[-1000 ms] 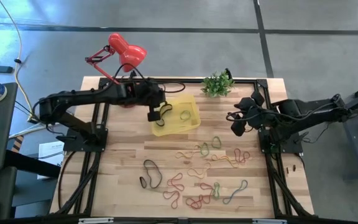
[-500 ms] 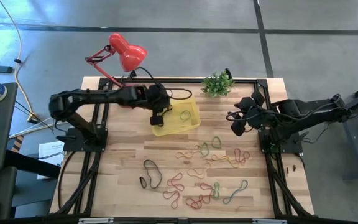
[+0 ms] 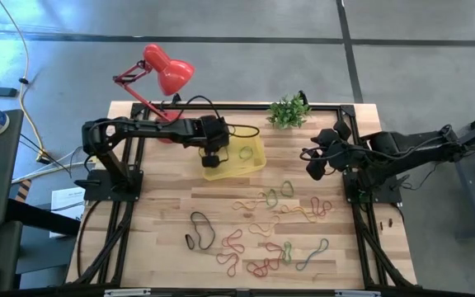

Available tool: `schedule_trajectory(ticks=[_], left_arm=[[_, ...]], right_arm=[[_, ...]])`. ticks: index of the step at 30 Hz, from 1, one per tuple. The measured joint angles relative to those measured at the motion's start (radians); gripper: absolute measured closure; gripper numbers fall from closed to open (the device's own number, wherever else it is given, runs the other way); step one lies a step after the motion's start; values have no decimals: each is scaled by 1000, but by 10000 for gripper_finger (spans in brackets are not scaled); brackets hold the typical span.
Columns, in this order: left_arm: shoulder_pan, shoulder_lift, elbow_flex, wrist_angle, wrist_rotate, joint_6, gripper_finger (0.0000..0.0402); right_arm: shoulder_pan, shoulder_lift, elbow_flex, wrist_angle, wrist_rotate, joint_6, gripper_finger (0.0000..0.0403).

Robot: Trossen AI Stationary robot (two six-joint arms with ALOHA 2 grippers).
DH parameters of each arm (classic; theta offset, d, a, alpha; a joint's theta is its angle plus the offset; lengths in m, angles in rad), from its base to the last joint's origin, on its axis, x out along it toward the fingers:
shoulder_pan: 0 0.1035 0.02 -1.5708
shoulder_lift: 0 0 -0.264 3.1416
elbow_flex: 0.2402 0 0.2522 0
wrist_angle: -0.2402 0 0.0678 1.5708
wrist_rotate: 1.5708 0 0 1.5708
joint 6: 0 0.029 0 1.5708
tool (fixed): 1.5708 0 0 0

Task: Pick and place rubber bands into bin
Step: Put the black rubber band into the yellow bin, then put the green rubber band into the yellow bin

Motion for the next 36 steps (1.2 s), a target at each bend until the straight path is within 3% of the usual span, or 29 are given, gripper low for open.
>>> schedule_trajectory(ticks=[11,16,19,22,29,36], left_arm=[[0,-6,0,12,-53,0,233],[0,-37,14,4,76,2,189],[-10,-79,51,-37,193,20,179],[-45,-138,83,-86,232,28,177],[-183,-297,93,-154,198,45,177],[-340,-376,93,-211,90,-3,177]], right_arm=[[0,0,0,0,1,0,222],[0,0,0,0,1,0,222],[0,0,0,0,1,0,222],[0,0,0,0,-3,-1,222],[0,1,0,0,-26,-9,222],[2,5,-132,52,-237,-18,222]])
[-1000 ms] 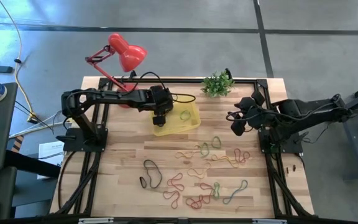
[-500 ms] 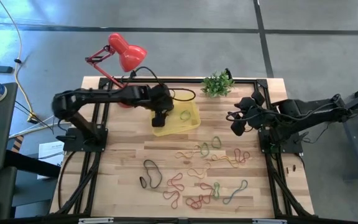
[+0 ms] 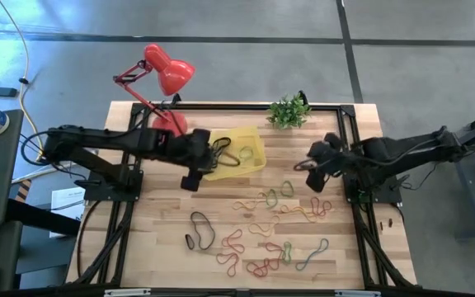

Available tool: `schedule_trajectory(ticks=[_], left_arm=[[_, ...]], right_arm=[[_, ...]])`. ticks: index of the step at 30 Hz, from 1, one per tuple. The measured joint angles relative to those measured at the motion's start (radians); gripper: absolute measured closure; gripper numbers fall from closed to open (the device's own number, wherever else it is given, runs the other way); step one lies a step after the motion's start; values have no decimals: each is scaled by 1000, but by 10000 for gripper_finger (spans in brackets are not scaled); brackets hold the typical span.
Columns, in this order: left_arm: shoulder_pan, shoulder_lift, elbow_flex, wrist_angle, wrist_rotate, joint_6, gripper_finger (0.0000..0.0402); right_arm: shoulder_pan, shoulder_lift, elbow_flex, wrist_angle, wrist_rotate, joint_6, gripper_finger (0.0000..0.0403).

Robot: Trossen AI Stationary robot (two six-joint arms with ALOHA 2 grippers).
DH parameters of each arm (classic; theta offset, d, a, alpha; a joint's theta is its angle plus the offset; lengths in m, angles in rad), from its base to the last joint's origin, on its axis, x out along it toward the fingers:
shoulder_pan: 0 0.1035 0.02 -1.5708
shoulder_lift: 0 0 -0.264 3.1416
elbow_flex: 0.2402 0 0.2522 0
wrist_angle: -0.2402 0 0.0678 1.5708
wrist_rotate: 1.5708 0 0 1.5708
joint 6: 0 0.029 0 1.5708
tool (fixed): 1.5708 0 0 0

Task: Pick and place rubber bands into bin
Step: Put the green rubber band into the yellow bin

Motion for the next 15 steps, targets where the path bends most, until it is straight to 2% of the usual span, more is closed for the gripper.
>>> schedule_trajectory(ticks=[5,11,15], left_arm=[[-84,-6,0,-13,-111,-60,177],[-135,-6,-1,-14,-148,-106,177],[-147,-6,-1,-20,-163,-127,177]], right_arm=[[0,0,-244,265,-69,62,222],[0,4,-518,678,-89,121,222],[0,36,-593,723,-122,187,222]])
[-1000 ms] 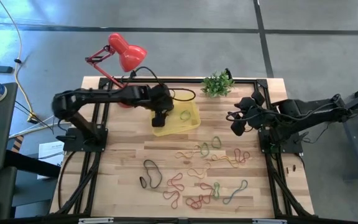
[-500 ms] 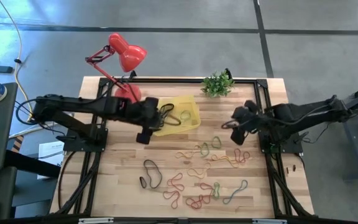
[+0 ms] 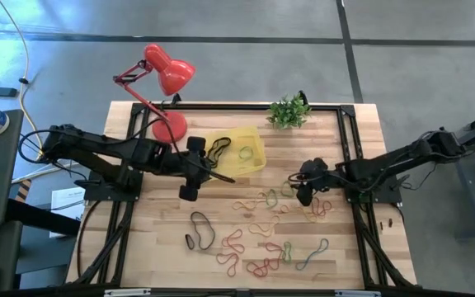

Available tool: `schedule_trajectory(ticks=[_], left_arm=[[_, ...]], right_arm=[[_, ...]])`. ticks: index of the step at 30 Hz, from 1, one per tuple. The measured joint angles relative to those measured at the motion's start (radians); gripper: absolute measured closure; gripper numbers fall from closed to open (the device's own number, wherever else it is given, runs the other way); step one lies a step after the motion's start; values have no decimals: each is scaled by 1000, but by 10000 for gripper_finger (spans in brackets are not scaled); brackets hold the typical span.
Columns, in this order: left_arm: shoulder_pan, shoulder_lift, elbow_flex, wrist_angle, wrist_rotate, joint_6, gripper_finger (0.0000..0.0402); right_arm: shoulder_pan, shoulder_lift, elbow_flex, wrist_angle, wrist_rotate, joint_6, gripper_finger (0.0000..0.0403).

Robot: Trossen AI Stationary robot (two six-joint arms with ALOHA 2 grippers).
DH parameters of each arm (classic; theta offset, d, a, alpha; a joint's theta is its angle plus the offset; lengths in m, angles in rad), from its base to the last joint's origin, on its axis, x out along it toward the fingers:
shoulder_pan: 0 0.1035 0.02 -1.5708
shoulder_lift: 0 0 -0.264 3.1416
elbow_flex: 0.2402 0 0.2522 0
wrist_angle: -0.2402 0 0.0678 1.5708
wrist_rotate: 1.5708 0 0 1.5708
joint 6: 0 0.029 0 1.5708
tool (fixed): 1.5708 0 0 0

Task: Pick and place rubber bands into bin
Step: Put the green rubber band into the yellow bin

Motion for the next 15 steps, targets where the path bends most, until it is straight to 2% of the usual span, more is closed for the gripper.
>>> schedule_trajectory(ticks=[4,9,15], left_arm=[[0,0,0,-2,0,-4,177],[0,0,0,-1,-1,-4,177],[0,0,0,0,-1,-5,177]], right_arm=[[0,59,5,20,-18,-14,222],[0,154,34,38,10,-61,222],[-9,258,44,33,26,-7,222]])
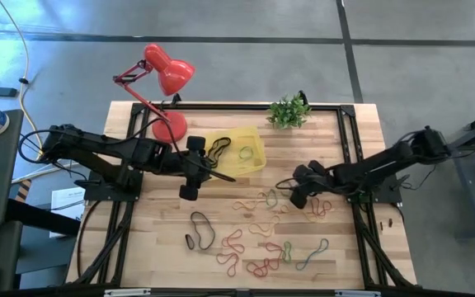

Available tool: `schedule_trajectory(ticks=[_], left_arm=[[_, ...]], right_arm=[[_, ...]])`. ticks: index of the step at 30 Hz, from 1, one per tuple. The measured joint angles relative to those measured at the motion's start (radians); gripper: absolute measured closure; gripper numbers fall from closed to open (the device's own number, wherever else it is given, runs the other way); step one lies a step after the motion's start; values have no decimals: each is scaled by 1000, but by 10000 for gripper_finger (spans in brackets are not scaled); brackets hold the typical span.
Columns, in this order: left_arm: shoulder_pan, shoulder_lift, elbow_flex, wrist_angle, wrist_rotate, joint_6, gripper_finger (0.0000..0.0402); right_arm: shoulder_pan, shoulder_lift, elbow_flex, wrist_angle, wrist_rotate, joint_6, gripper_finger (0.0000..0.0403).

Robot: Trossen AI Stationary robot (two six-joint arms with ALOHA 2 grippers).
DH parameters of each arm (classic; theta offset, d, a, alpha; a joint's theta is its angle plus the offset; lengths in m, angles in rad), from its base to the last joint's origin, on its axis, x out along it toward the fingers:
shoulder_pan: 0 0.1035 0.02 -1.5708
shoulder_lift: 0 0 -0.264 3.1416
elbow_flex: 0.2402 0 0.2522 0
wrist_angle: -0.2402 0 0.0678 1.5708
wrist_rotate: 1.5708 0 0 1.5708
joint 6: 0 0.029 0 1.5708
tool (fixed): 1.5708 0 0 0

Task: Pick and place rubber bands into bin
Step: Put the green rubber band into the yellow bin

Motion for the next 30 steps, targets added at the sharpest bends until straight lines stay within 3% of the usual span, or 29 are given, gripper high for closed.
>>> schedule_trajectory(ticks=[16,30], left_arm=[[0,0,0,1,0,-3,177],[0,0,0,1,-25,-15,177]], right_arm=[[-91,91,3,68,-58,-1,233],[-96,92,2,13,-49,17,395]])
